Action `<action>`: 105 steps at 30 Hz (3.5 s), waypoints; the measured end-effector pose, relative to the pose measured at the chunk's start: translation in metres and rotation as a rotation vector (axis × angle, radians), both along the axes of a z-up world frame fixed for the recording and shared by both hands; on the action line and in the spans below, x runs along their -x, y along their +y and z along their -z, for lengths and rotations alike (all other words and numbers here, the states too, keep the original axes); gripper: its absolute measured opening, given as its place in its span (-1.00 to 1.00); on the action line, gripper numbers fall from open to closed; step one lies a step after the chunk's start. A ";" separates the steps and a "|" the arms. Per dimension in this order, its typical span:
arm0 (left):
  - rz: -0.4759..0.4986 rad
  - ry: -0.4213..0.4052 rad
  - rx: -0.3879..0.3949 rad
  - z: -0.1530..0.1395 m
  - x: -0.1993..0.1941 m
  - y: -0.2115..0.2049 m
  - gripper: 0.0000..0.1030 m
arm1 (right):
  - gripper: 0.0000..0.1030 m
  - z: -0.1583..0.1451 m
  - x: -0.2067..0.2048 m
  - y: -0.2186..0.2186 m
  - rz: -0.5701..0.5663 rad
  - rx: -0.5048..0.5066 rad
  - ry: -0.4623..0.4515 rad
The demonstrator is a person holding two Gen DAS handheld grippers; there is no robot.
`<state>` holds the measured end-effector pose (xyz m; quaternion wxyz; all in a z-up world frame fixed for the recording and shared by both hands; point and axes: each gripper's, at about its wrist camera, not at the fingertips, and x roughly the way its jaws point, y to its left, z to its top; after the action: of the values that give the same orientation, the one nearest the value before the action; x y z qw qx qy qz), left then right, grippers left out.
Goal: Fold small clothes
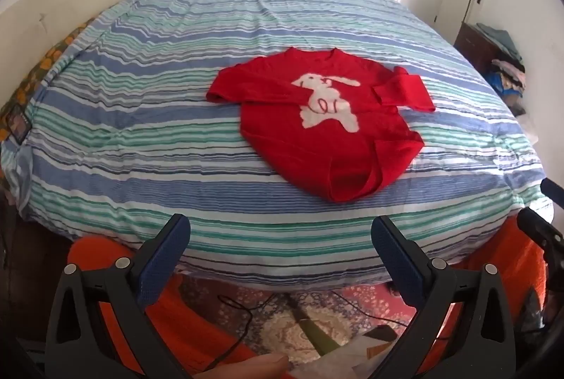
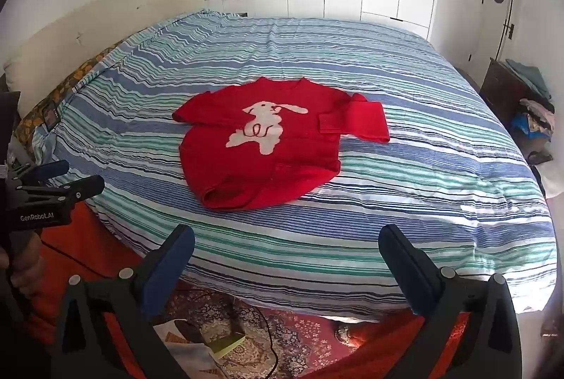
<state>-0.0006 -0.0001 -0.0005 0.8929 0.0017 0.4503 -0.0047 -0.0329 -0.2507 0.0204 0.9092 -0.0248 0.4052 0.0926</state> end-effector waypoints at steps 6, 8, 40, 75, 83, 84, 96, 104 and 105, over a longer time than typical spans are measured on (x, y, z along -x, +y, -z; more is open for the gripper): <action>-0.016 0.042 0.026 0.014 0.001 0.005 0.99 | 1.00 0.005 -0.001 -0.002 0.022 -0.015 0.024; -0.013 0.055 0.006 0.016 0.002 0.000 0.99 | 1.00 0.007 -0.002 0.001 0.026 -0.017 0.030; -0.015 0.045 -0.064 0.015 0.007 -0.007 0.99 | 1.00 0.013 0.002 0.016 -0.001 -0.008 0.062; -0.046 0.060 -0.086 0.018 0.003 0.000 0.99 | 0.99 0.018 -0.020 0.019 -0.022 -0.010 0.096; -0.051 0.069 -0.096 0.021 0.001 0.001 0.99 | 0.99 0.029 -0.020 0.028 -0.050 -0.001 0.127; -0.050 0.070 -0.097 0.021 0.001 0.001 0.99 | 0.99 0.030 -0.021 0.028 -0.053 0.001 0.131; -0.070 0.065 -0.106 0.020 0.006 0.006 0.99 | 0.99 0.100 -0.139 0.047 -0.053 0.093 0.251; -0.116 0.080 -0.122 0.025 0.016 0.021 0.99 | 0.99 0.181 -0.223 0.084 -0.024 0.185 0.308; -0.124 0.084 -0.123 0.026 0.017 0.023 0.99 | 0.99 0.187 -0.221 0.078 0.010 0.216 0.317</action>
<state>-0.0175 0.0230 -0.0268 0.8701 0.0283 0.4859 0.0780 0.1878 -0.1722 -0.1663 0.8265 -0.1053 0.5510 0.0467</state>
